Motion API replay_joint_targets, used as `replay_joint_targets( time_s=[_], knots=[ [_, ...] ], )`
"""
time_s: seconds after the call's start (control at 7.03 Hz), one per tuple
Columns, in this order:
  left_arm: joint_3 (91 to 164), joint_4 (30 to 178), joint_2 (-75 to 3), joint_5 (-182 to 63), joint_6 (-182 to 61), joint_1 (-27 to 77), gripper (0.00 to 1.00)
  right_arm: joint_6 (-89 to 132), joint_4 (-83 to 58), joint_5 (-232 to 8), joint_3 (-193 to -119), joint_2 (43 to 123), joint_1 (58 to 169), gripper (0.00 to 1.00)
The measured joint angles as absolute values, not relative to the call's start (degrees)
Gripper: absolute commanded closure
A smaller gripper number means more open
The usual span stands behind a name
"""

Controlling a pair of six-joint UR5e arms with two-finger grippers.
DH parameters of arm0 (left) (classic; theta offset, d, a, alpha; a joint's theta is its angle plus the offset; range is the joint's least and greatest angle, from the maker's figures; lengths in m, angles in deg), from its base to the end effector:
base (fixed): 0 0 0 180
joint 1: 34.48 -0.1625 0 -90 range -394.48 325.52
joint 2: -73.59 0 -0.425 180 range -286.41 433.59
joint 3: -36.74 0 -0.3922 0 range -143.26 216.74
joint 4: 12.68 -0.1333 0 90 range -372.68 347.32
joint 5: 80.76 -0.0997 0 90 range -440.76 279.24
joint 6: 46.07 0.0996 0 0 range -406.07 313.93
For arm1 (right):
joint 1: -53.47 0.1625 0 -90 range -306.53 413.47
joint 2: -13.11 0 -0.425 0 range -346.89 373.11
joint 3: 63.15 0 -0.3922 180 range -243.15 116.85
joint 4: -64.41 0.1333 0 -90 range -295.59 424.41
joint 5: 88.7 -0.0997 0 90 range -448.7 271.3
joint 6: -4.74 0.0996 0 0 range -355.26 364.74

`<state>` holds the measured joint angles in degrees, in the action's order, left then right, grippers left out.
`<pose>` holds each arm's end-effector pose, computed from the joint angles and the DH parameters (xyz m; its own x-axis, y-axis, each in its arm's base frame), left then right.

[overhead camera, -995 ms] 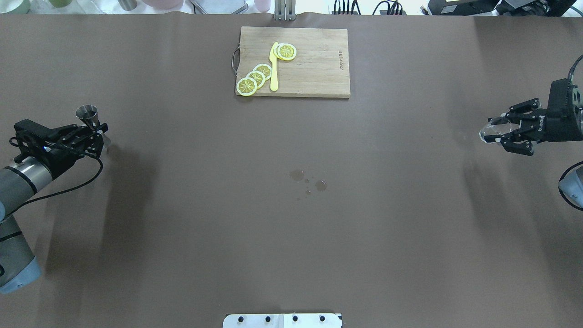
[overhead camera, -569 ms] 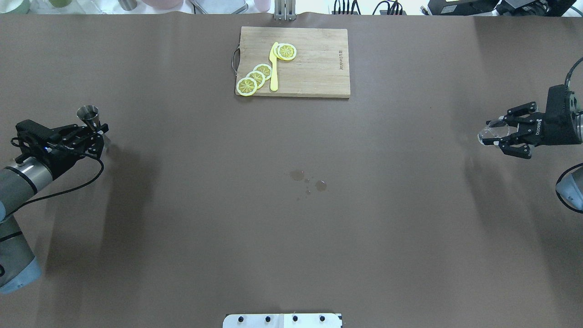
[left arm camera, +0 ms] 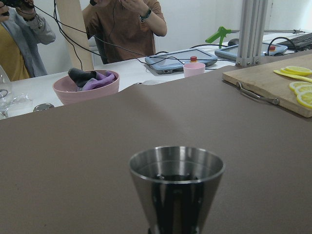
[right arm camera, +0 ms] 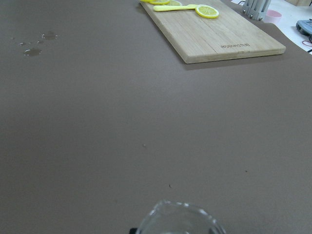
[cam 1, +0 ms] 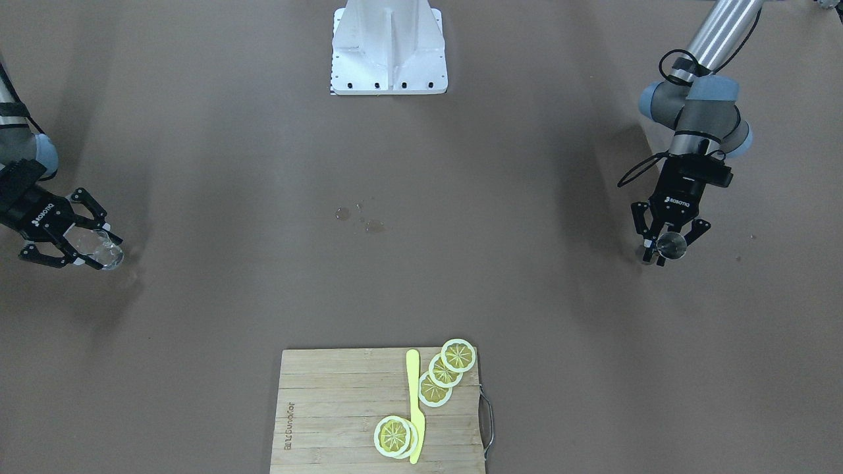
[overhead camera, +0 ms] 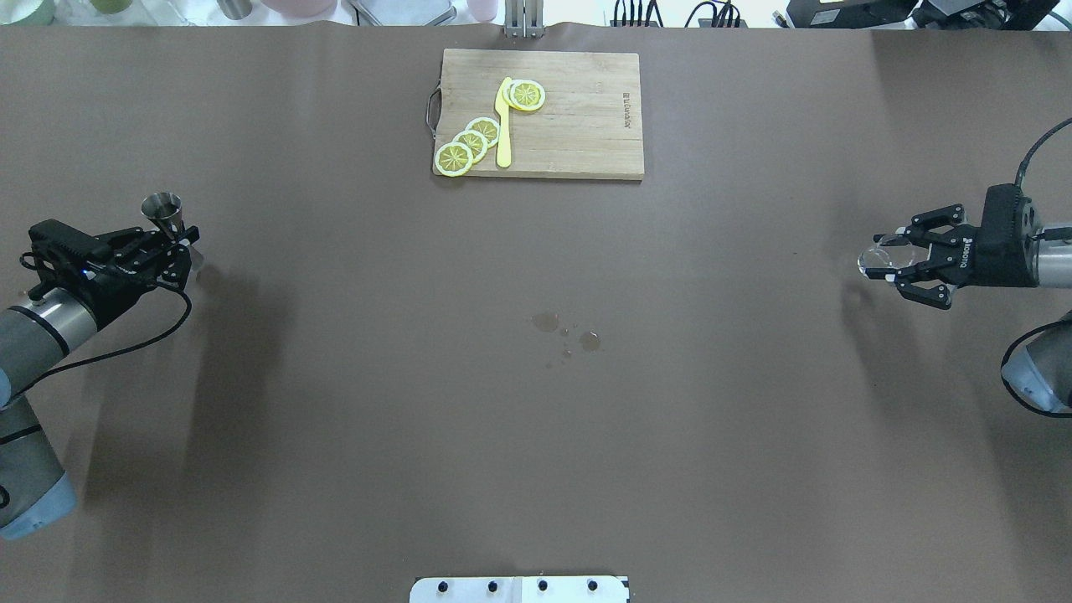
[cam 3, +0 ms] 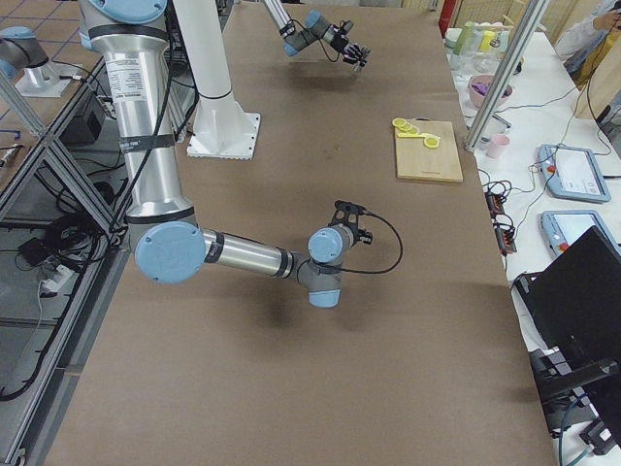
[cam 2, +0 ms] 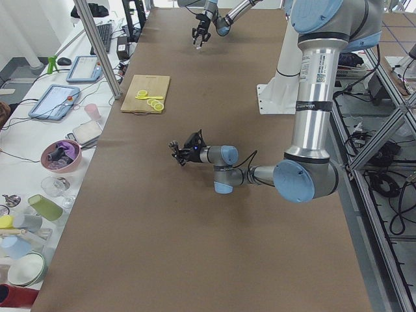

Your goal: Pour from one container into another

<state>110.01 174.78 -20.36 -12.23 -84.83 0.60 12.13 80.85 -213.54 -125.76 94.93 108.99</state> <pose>0.3225 -0.4339 0.5826 0.6971 0.3972 -0.5969 0.4624 0.3872 0.7977 -0.2299 -0.4697 0.6166 0.3541 -0.9221 0.1559 -0.0183 0.1598 0.9870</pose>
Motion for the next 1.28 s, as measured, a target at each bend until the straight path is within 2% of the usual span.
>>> replay_joint_targets(
  time_s=[0.43,1.28],
  knots=[
    [109.99,174.79,-20.36,-12.45,-84.75,0.61,0.84,12.14,82.78,-212.12,-121.53,92.03,107.92,1.0],
    [109.95,174.79,-20.36,-12.64,-84.74,0.59,0.75,12.43,85.22,-212.19,-117.87,90.61,107.73,1.0]
  ],
)
